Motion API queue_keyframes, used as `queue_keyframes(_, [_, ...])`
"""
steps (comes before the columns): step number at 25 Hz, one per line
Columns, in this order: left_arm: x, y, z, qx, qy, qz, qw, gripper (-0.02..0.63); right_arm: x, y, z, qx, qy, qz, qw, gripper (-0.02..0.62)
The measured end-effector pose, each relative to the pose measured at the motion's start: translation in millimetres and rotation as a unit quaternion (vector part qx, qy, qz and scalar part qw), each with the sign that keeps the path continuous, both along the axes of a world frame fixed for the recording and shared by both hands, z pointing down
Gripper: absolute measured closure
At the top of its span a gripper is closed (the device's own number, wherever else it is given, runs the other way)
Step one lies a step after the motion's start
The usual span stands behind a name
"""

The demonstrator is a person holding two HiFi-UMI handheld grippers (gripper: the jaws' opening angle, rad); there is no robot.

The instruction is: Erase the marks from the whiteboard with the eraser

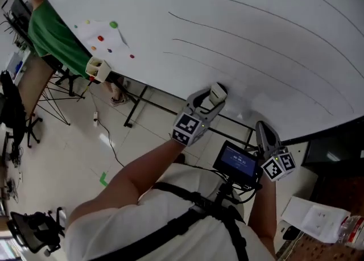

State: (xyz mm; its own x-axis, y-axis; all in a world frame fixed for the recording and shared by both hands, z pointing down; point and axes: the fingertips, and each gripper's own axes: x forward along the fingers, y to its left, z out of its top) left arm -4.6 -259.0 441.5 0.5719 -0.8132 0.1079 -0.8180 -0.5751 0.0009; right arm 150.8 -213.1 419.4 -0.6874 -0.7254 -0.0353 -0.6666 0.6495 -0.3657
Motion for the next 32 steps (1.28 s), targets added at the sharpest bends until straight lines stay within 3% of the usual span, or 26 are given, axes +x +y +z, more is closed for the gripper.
queue_keyframes(4, [23.9,0.4,3.4,-0.010,0.004,-0.044,0.9990,0.333,57.1,8.6,7.1,-0.009,-0.010,0.016,1.000,0.575])
queue_keyframes(10, [35.2,2.9,6.9,-0.034,0.001,-0.141,0.9894,0.334,98.2,21.9,11.2,-0.007,-0.018,0.016,1.000,0.575])
queue_keyframes(15, [113.9,17.9,13.2,-0.032,0.007,-0.205,0.9781,0.334,190.6,40.2,27.7,0.007,-0.021,0.001,1.000,0.575])
queue_keyframes(18, [124.2,20.3,15.8,-0.023,0.008,-0.208,0.9778,0.334,188.5,42.0,32.2,0.006,-0.018,-0.012,1.000,0.575])
queue_keyframes(22, [140.7,19.1,16.2,-0.021,0.012,-0.177,0.9839,0.334,179.6,40.9,26.1,0.006,-0.014,-0.020,1.000,0.575])
queue_keyframes(27, [111.7,12.9,10.7,0.007,-0.003,-0.182,0.9833,0.334,180.4,41.8,17.1,0.011,-0.009,-0.017,1.000,0.575])
queue_keyframes(32, [28.8,4.1,-5.4,0.025,0.015,-0.282,0.9591,0.336,183.8,39.0,19.0,0.016,-0.003,-0.014,1.000,0.575])
